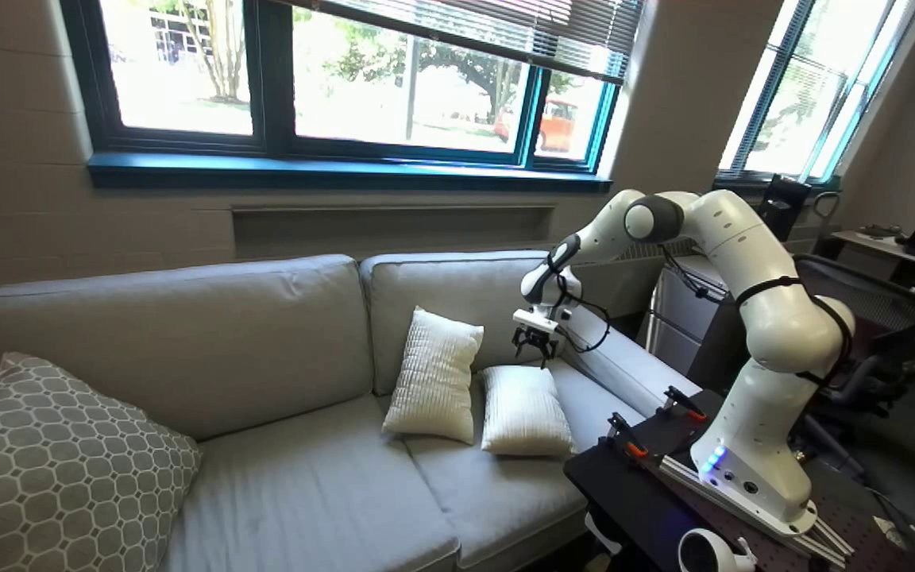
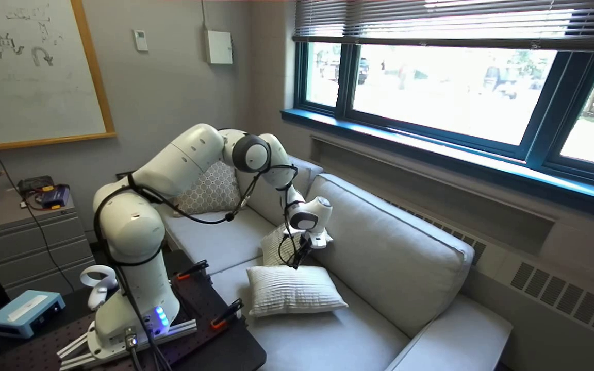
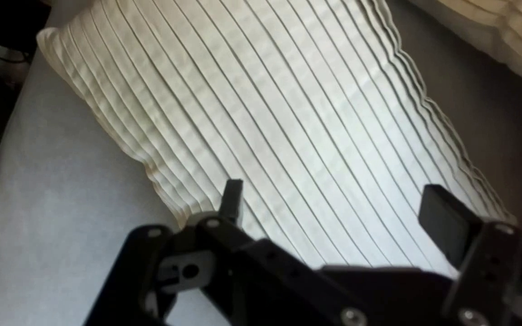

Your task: Move the cushions to the right shoulder of the couch

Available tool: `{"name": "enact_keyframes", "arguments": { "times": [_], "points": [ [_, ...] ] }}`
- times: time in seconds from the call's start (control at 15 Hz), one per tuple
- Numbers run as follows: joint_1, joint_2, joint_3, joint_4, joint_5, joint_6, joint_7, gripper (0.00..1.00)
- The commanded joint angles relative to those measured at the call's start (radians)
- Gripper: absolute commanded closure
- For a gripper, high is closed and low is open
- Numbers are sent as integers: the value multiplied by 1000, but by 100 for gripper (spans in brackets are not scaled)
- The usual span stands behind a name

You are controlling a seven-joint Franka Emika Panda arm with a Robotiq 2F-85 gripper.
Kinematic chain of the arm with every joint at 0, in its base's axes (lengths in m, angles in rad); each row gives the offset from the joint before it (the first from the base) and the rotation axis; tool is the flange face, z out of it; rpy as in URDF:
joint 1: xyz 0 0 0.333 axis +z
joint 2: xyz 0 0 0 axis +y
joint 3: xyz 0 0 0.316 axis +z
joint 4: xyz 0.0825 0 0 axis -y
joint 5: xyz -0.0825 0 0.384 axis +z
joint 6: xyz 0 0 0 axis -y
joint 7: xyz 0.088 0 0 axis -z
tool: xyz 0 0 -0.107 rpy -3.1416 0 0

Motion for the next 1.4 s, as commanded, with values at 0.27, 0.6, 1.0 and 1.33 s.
{"name": "enact_keyframes", "arguments": {
  "times": [0.27, 0.6, 1.0, 1.33],
  "points": [
    [8, 201, 2, 159, -16, -83, 172, 0],
    [45, 290, -42, 231, -58, -78, 318, 0],
    [33, 360, -53, 297, -107, -137, 417, 32],
    [23, 315, -58, 309, -118, -135, 457, 69]
  ]
}}
